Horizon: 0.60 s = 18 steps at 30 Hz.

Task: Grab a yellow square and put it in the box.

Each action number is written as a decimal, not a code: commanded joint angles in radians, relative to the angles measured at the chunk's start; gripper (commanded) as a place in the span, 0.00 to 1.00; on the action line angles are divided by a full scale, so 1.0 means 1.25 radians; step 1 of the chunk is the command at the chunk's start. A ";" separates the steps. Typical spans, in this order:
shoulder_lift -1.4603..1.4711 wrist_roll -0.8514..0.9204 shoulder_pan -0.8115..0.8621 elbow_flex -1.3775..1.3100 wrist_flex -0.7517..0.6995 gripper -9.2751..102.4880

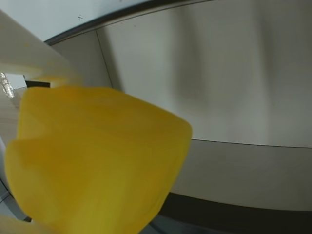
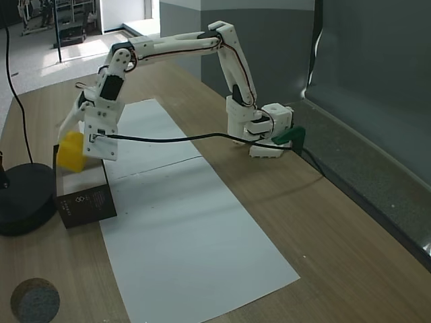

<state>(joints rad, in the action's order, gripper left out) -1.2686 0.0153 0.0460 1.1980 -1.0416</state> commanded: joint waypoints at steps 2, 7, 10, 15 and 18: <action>-0.049 -0.004 -0.011 -0.065 -0.016 0.37; -0.135 -0.010 -0.036 -0.135 -0.109 0.37; -0.218 -0.010 -0.060 -0.185 -0.200 0.32; -0.405 -0.027 -0.112 -0.204 -0.333 0.10; -0.513 -0.029 -0.147 -0.202 -0.416 0.09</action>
<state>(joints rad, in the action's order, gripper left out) -1.7395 -0.0123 -0.1166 0.9986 -1.5018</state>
